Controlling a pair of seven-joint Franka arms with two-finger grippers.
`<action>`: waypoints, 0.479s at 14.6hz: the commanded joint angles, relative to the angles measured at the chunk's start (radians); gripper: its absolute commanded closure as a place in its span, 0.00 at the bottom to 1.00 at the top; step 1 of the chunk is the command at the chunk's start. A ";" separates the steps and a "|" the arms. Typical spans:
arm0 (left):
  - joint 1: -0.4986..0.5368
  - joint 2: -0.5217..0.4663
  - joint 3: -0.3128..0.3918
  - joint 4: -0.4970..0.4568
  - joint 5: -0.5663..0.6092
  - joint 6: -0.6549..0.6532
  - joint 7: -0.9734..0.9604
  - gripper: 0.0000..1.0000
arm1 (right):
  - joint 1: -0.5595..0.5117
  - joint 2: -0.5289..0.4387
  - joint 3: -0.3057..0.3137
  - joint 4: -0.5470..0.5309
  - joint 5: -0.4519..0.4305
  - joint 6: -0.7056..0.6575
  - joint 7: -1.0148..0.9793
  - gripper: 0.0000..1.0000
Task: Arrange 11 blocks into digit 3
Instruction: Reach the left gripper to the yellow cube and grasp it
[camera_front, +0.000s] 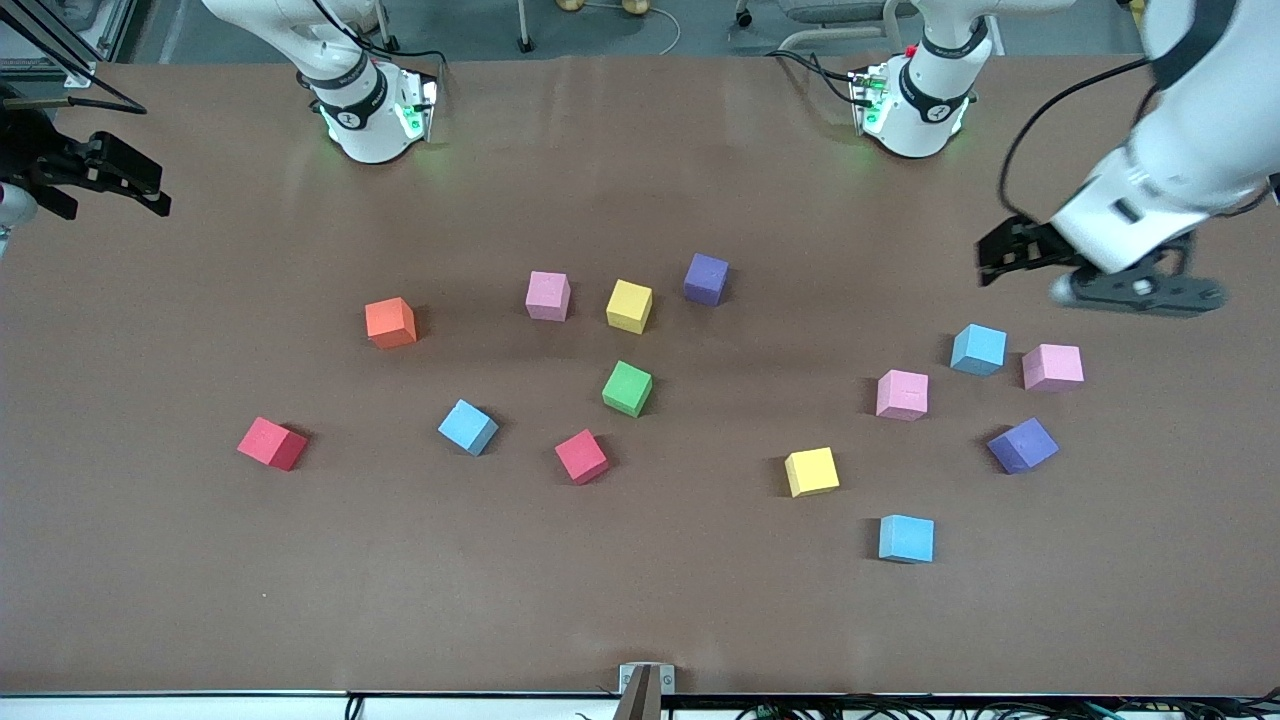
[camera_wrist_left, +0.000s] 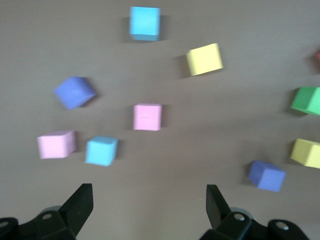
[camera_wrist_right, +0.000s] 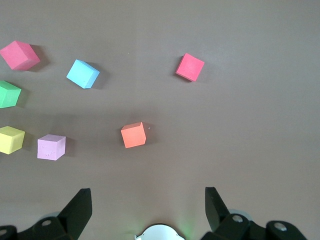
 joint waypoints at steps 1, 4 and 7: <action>-0.038 0.006 -0.058 -0.090 -0.021 0.109 -0.120 0.00 | 0.002 -0.015 0.000 0.000 -0.008 -0.004 0.002 0.00; -0.104 0.082 -0.118 -0.124 -0.015 0.189 -0.202 0.00 | -0.001 -0.013 -0.002 0.007 0.005 -0.002 0.013 0.00; -0.219 0.173 -0.121 -0.135 -0.007 0.285 -0.272 0.00 | -0.001 -0.013 -0.003 0.007 0.005 -0.002 0.015 0.00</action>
